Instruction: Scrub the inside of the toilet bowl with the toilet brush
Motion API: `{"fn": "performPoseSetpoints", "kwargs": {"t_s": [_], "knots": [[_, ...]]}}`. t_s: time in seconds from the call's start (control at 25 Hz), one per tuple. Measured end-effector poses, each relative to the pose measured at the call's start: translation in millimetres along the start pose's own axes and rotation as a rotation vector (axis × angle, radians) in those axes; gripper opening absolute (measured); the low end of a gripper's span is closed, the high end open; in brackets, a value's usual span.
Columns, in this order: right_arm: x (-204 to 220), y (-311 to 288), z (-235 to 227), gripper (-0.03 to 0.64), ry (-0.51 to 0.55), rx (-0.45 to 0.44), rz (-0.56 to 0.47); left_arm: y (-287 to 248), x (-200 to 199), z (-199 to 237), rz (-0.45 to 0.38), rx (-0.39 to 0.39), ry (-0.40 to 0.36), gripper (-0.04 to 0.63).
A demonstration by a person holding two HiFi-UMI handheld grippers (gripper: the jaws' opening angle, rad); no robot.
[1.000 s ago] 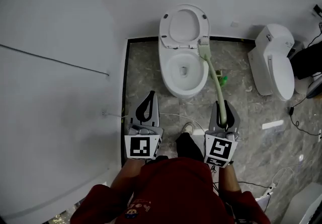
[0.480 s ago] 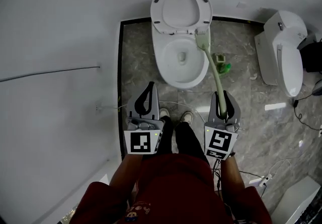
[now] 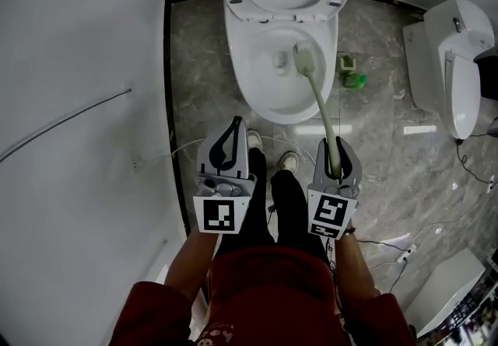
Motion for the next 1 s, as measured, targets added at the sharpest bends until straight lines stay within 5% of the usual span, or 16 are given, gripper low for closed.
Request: {"fn": "performPoseSetpoints", "kwargs": {"t_s": [0.6, 1.0], "knots": [[158, -124, 44, 0.11, 0.003, 0.065, 0.251, -25, 188, 31, 0.109, 0.093, 0.047, 0.005], [184, -141, 43, 0.11, 0.092, 0.083, 0.28, -45, 225, 24, 0.158, 0.075, 0.029, 0.005]]}}
Point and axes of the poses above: the fingertips, and each gripper's own axes: y backward along the fingers, z to its left, x out of its underside, the point moved 10 cm from there along y, backward along the fingers, and after that the axes turned 5 degrees about -z, right-handed, at the moved point
